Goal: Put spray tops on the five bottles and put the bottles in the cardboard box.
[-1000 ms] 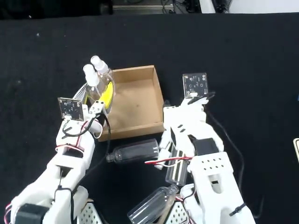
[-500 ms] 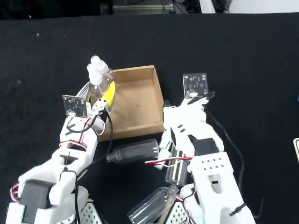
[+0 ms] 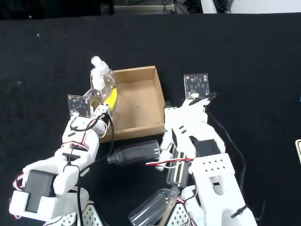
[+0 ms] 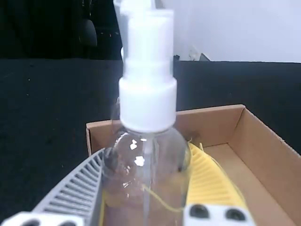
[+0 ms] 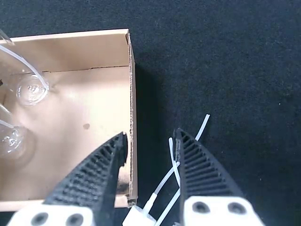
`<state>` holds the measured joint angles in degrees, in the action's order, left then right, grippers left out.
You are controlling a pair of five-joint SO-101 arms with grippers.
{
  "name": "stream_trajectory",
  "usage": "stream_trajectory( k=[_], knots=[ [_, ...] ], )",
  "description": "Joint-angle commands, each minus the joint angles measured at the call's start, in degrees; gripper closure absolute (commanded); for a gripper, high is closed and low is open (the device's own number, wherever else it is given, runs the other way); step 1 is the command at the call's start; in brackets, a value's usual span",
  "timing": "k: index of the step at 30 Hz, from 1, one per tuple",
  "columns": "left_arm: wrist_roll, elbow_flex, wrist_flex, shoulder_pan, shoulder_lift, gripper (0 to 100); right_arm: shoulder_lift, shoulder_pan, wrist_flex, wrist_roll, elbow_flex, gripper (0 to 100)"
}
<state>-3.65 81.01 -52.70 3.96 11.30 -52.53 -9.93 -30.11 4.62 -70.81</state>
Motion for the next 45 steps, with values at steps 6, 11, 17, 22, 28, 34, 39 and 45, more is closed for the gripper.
stream_trajectory(
  k=[6, 11, 17, 22, 28, 34, 39, 45],
  knots=[
    [1.6, -3.2, -2.4, 0.4, -0.2, 97, -2.3, -0.4, 1.2, 0.3, 0.2, 86.4],
    [4.7, -3.0, -11.9, 0.5, -3.7, 97, -2.3, -0.4, 1.2, 0.3, 0.3, 86.4],
    [6.5, -3.6, -22.2, 0.9, -14.1, 97, -2.3, -0.4, 1.2, 0.3, 0.3, 86.4],
    [6.5, -3.7, -32.1, 1.4, -20.3, 97, -2.3, -0.4, 1.2, 0.3, 0.3, 86.4],
    [6.4, -5.3, -32.0, 1.0, -24.2, 97, -2.3, -0.4, 1.2, 0.3, 0.3, 86.4],
    [6.2, -5.3, -32.0, 1.5, -25.1, 93, -2.3, -0.4, 1.2, 0.3, 0.3, 86.4],
    [6.1, -5.1, -32.0, 1.6, -25.1, 75, -2.3, -0.4, 1.2, 0.3, 0.3, 86.4],
    [6.1, -4.7, -32.0, 1.5, -25.1, 74, -2.3, -0.4, 1.2, 0.3, 0.3, 86.4]
  ],
)
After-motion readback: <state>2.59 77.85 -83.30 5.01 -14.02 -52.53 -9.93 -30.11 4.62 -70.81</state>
